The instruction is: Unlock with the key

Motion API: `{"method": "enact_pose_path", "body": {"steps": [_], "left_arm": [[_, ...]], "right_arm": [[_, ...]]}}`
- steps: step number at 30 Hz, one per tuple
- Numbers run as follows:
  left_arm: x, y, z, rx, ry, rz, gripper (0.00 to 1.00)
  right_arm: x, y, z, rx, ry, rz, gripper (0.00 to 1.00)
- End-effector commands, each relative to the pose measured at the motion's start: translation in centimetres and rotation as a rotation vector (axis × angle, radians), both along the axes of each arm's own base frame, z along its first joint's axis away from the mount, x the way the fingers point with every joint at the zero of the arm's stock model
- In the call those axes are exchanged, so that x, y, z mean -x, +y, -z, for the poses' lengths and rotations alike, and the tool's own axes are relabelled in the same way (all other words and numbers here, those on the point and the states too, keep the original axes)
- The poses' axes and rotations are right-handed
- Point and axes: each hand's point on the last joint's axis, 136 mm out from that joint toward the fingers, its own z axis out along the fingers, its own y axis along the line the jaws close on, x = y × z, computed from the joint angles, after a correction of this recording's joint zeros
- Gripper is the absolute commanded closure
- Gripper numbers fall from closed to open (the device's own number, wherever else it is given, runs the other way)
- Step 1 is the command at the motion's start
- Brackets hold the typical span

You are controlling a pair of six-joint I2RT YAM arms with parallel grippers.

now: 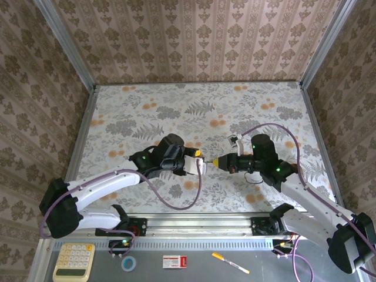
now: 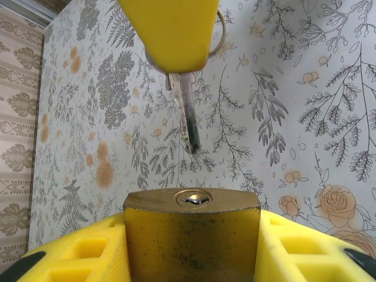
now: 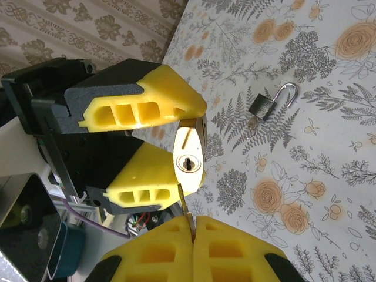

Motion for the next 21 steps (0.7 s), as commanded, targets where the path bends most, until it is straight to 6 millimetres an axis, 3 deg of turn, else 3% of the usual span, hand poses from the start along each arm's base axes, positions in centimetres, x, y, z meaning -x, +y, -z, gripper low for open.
{"method": "enact_pose_path", "body": {"steps": [1,21], "left_arm": [[-0.9,-1.5,-3.2,0.078,-0.077,0.004,0.93],[-0.4,-2.3,-3.9,0.107,-0.061,0.013,0.94]], "right_arm": [[0.0,0.3,-0.9,-0.038,-0.028,0.000,1.00],[-0.7,0.6,0.5,-0.010,-0.010,0.019,1.00]]}}
